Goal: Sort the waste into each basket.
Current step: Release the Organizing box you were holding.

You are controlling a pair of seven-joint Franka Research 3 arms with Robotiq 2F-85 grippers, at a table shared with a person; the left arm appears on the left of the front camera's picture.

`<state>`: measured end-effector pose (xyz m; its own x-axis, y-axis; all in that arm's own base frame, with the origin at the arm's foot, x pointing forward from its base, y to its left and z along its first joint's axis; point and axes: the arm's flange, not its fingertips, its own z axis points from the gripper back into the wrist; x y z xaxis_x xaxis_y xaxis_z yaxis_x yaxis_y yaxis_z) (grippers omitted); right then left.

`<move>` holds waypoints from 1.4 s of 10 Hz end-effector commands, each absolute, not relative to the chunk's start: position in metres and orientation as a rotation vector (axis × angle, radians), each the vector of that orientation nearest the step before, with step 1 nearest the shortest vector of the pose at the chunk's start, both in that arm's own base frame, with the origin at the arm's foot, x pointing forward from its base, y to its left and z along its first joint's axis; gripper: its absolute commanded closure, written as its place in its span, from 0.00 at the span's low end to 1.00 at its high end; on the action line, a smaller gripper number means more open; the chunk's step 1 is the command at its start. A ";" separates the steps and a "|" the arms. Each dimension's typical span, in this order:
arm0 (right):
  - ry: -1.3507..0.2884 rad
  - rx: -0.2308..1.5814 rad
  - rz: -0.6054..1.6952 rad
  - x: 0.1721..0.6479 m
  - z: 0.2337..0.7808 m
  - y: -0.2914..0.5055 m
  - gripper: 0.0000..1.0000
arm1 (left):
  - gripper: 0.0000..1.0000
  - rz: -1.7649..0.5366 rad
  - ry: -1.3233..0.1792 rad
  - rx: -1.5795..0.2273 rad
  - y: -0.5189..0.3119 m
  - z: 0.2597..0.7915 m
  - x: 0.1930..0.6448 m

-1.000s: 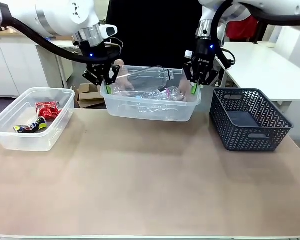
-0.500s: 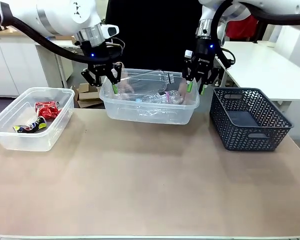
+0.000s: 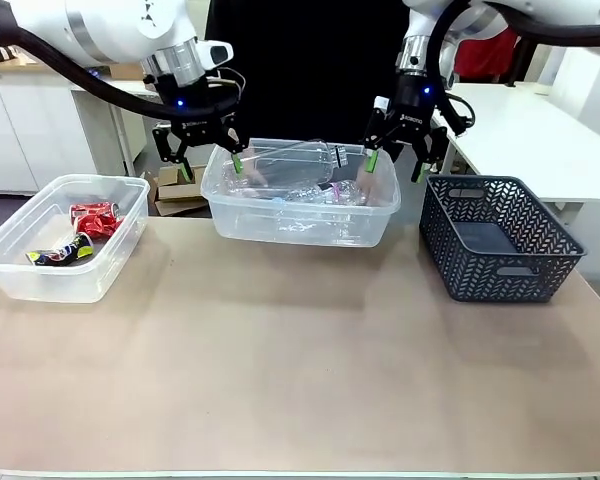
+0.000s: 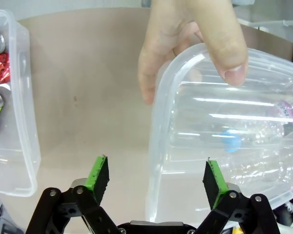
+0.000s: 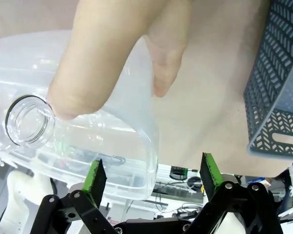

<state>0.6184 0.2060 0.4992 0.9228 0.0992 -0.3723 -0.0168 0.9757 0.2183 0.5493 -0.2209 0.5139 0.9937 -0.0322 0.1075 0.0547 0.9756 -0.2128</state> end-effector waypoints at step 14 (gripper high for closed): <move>0.295 0.639 0.247 0.440 0.587 0.107 0.00 | 0.08 -0.223 -0.298 -0.623 -0.156 0.634 0.403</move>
<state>0.5150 0.1387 0.6100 0.9549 0.2195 -0.2000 -0.0983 0.8691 0.4847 0.4453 -0.1945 0.6539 0.9438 -0.0669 0.3237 0.2132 0.8715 -0.4416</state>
